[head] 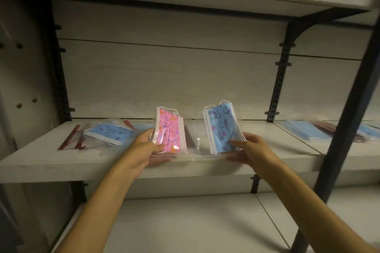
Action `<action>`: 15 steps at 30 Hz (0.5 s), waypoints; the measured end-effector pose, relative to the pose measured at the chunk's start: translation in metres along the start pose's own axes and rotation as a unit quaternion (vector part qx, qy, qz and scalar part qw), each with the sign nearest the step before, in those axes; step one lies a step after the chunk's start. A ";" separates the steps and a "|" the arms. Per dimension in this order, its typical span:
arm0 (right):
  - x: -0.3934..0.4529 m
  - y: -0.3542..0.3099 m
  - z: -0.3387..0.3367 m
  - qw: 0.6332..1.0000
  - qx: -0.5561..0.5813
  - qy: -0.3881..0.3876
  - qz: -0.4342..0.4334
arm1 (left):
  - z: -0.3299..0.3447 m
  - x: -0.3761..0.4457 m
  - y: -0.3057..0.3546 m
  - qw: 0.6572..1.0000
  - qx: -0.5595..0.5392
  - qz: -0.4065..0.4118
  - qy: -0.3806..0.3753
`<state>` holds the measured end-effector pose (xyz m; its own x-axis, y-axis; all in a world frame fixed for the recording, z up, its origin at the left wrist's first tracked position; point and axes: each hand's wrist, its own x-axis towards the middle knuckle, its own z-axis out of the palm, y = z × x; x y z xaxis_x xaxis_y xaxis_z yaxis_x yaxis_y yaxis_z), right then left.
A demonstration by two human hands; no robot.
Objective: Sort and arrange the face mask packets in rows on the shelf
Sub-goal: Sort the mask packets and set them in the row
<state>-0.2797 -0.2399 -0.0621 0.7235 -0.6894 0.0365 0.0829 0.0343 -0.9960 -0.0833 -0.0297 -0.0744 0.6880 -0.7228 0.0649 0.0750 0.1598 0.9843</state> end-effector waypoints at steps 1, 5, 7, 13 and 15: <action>-0.006 0.000 -0.009 1.000 -0.005 -0.005 -0.009 | 0.010 -0.005 -0.002 1.000 0.001 0.008 -0.010; -0.033 0.001 -0.053 0.999 -0.005 -0.029 -0.033 | 0.057 -0.028 -0.011 0.999 0.001 0.040 -0.020; -0.046 0.000 -0.080 0.999 -0.003 -0.034 -0.037 | 0.085 -0.039 -0.019 0.999 -0.014 0.046 -0.015; -0.090 0.005 -0.176 0.998 0.009 -0.029 -0.059 | 0.180 -0.073 -0.050 0.997 -0.040 0.064 -0.016; -0.104 0.007 -0.213 0.998 0.010 -0.029 -0.062 | 0.217 -0.083 -0.061 0.996 -0.050 0.067 -0.024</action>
<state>-0.5003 -0.3224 -0.0907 0.7455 -0.6459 0.1643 0.1871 -0.0338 -0.9818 -0.3017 -0.1252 -0.1039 0.6609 -0.7218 0.2057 0.0571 0.3216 0.9451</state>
